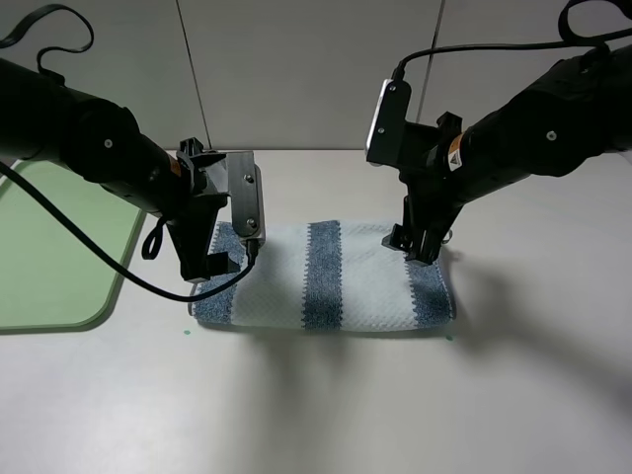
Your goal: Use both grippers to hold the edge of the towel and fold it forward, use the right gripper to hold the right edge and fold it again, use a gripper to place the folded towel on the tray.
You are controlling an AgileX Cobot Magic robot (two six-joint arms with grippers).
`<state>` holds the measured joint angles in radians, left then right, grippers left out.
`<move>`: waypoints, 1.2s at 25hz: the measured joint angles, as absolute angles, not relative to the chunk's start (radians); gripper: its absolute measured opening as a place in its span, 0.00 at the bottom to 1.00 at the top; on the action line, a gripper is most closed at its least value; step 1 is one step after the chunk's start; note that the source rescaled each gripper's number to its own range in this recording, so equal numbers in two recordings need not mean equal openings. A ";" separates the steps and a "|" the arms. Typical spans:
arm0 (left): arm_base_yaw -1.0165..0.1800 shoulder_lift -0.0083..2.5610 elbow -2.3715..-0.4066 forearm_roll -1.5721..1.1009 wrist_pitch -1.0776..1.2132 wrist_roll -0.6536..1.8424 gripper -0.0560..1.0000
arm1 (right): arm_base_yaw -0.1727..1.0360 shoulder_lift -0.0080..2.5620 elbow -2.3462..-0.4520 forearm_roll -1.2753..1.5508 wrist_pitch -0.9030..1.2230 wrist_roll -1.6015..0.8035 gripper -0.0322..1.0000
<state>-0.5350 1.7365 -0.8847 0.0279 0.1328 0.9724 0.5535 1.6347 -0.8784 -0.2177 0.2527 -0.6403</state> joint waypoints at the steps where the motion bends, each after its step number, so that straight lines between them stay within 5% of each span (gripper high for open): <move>1: -0.535 1.736 -0.885 0.028 0.132 0.971 0.99 | 0.554 1.635 -0.878 -0.218 0.250 -0.640 1.00; 15: -0.535 1.633 -0.885 0.028 0.177 0.900 1.00 | 0.554 1.621 -0.878 -0.218 0.250 -0.596 1.00; 30: -0.535 1.195 -0.884 0.028 0.477 0.468 1.00 | 0.554 1.516 -0.878 -0.191 0.511 -0.012 1.00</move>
<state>-0.5350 1.1954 -0.8844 0.0282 0.4769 0.4681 0.5535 1.5155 -0.8776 -0.1907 0.5107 -0.0122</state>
